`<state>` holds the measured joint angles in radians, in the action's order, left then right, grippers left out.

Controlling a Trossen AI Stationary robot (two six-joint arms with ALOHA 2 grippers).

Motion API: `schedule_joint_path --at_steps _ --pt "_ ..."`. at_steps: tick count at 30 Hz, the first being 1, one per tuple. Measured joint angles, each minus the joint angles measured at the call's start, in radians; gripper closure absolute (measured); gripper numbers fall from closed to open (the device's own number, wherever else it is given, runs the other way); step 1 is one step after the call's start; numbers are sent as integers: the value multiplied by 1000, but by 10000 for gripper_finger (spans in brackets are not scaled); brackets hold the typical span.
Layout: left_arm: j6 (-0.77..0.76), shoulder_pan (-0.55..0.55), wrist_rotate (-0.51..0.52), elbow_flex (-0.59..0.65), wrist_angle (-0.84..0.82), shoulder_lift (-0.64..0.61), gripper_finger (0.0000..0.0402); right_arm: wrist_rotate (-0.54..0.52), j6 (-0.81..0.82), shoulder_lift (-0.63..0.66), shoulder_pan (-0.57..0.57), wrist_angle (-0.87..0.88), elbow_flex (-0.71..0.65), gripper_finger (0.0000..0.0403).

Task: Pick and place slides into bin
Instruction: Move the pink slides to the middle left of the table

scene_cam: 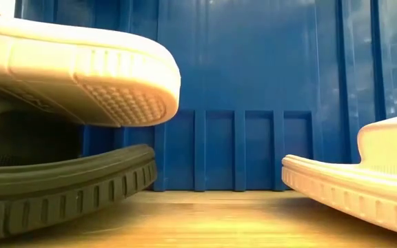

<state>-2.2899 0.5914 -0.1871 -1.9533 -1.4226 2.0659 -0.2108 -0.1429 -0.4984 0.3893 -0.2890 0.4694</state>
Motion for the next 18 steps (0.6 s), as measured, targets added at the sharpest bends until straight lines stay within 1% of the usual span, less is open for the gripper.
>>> schedule_joint_path --at_steps 7,14,18 --pt "1 9 15 -28 -43 3 182 0 0 0 0 0 0 346" --pt "1 19 90 -73 -75 4 182 0 0 0 0 0 0 346" --pt "-3 19 97 -91 -78 4 182 0 0 0 0 0 0 346"
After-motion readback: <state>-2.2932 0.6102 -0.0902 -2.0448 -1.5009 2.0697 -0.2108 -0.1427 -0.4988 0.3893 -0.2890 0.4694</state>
